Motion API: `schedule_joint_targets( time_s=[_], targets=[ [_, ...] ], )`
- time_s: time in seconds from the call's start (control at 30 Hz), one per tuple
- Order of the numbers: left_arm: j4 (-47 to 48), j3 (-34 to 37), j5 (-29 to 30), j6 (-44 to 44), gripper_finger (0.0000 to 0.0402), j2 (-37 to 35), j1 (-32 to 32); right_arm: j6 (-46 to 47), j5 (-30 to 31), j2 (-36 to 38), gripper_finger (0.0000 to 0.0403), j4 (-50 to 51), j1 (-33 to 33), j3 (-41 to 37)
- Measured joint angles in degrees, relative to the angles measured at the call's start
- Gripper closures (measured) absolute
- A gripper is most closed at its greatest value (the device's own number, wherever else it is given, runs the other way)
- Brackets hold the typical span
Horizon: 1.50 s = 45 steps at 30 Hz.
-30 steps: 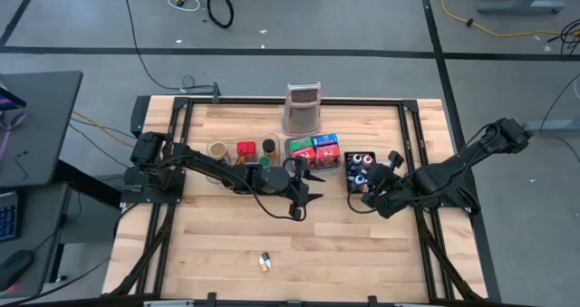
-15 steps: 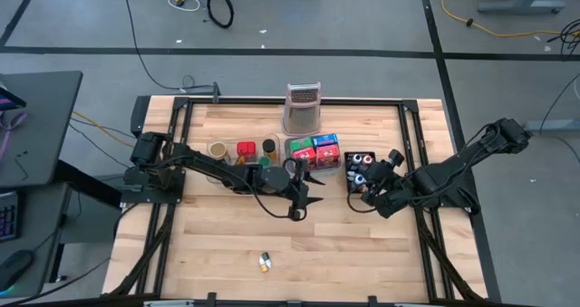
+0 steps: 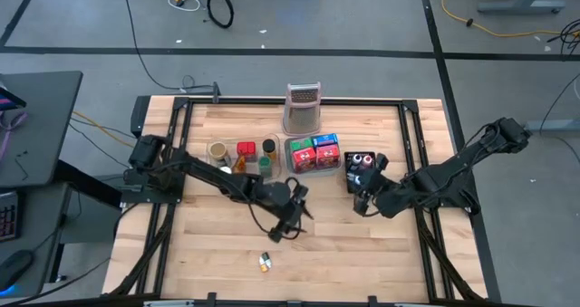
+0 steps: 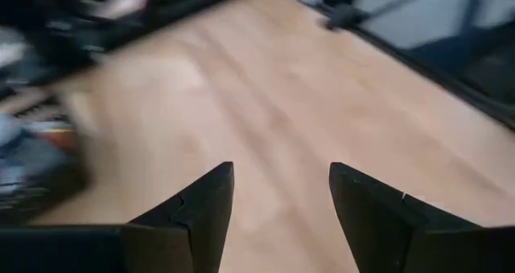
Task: Pick & Place Kitchen Items
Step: Put the small orange food coloring bottle into the black basket
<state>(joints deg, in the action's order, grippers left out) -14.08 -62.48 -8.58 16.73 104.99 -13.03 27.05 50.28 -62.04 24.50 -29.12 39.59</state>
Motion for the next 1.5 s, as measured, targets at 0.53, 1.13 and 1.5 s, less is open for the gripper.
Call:
schedule_joint_targets(
  time_s=[0.53,1.13,1.5],
  targets=[
    [18.36,0.0,-5.35,-1.69,0.0187,0.18,-13.41,-16.46,-5.31,0.0,0.0266,-15.91,0.06,0.04],
    [18.82,3.7,3.28,-5.65,0.0187,4.42,-16.43,-19.46,-6.05,-0.68,0.0266,-16.0,0.21,0.05],
    [11.34,6.21,9.2,-6.64,0.0187,4.44,-12.66,-19.27,-6.81,-0.9,0.0266,-16.52,0.21,0.07]
  ],
)
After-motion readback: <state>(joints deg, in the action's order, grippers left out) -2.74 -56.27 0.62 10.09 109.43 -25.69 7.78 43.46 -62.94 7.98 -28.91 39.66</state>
